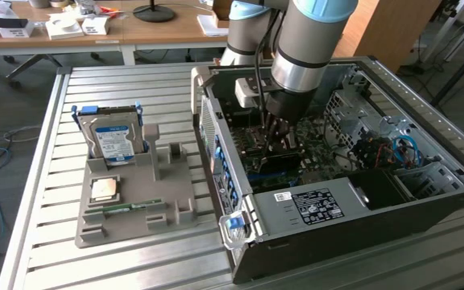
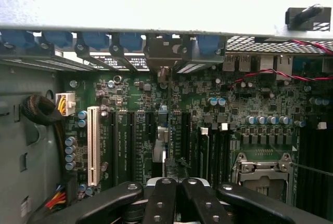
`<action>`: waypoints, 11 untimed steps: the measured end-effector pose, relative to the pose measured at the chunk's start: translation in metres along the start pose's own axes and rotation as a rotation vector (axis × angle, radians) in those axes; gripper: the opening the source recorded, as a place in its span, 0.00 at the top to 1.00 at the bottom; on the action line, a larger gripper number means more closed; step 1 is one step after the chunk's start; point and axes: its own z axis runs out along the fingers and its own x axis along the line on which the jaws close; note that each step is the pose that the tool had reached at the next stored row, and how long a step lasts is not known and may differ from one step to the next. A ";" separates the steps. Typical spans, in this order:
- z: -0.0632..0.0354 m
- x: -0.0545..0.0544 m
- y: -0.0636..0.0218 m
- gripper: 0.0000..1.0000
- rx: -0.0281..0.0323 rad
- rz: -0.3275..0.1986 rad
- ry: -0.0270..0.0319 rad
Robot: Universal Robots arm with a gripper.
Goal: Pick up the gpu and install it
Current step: 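Press down on the gpu until it lock into place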
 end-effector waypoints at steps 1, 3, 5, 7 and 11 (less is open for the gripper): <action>0.0000 0.000 0.0000 0.89 0.0000 0.000 -0.0003; 0.0000 0.000 0.0000 0.89 0.0000 0.000 -0.0005; 0.0006 0.000 0.0000 0.89 0.0001 0.000 -0.0013; 0.0013 0.000 0.0000 0.89 -0.0003 0.000 -0.0018; 0.0019 0.000 0.0000 0.89 -0.0003 0.000 -0.0070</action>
